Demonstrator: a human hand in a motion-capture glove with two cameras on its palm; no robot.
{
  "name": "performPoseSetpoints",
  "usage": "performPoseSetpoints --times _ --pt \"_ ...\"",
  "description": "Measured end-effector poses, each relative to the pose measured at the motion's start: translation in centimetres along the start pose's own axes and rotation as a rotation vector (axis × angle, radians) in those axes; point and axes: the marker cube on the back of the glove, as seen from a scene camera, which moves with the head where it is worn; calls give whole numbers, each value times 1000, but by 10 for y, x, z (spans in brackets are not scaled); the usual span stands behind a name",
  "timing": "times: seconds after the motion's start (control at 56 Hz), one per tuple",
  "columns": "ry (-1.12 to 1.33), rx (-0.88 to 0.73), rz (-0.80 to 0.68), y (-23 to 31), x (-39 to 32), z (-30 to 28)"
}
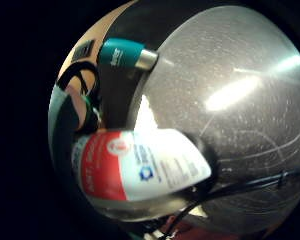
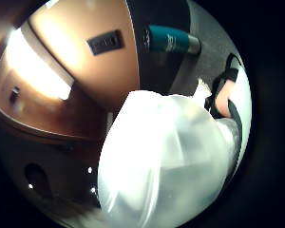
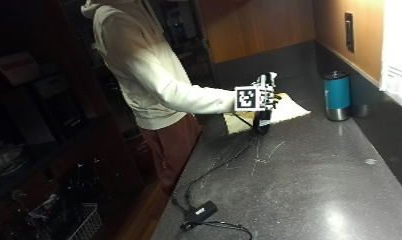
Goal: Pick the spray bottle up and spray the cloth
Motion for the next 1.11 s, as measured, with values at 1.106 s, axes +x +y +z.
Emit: performPoseSetpoints --times 1.106 --pt "1458 -238 -140 -71 -73 103"
